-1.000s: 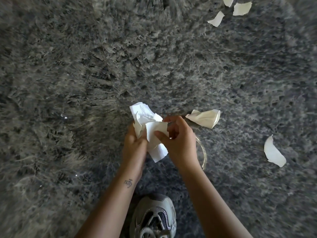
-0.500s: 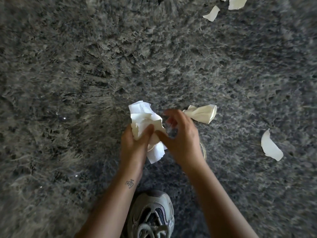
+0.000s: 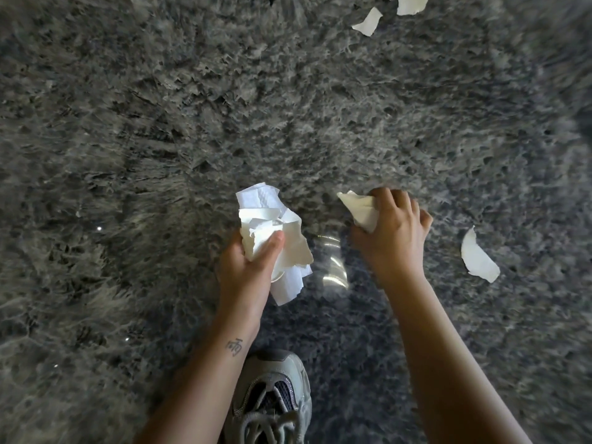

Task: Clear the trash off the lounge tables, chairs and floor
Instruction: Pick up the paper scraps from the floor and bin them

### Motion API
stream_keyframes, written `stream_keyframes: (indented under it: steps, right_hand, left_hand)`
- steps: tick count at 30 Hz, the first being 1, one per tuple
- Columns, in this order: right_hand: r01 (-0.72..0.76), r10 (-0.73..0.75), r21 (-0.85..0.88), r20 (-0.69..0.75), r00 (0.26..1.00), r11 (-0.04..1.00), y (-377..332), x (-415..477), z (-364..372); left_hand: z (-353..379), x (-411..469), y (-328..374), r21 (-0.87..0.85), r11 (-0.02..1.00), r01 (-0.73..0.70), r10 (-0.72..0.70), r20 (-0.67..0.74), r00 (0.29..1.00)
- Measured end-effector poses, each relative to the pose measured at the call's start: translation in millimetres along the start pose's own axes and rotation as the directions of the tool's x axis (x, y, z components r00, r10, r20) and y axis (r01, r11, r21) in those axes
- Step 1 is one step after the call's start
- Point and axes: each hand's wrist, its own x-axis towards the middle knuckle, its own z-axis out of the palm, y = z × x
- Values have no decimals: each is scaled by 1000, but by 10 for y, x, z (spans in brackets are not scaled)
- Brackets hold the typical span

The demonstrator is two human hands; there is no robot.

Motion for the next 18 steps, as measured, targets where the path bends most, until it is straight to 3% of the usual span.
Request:
stream_keyframes:
  steps: [7, 12, 18]
  right_hand:
    - [-174, 173, 117, 24, 985, 978, 639, -425, -215]
    - [-232, 234, 91, -7, 972, 968, 1129, -708, -300]
    - [-260, 234, 141, 181, 955, 955, 1406, -640, -329]
  left_hand:
    - [522, -159, 17, 42, 999, -7, 0, 161, 987]
    - [759, -309, 1, 45, 998, -38, 26, 243, 970]
    - [891, -402, -36, 97, 991, -93, 63, 277, 959]
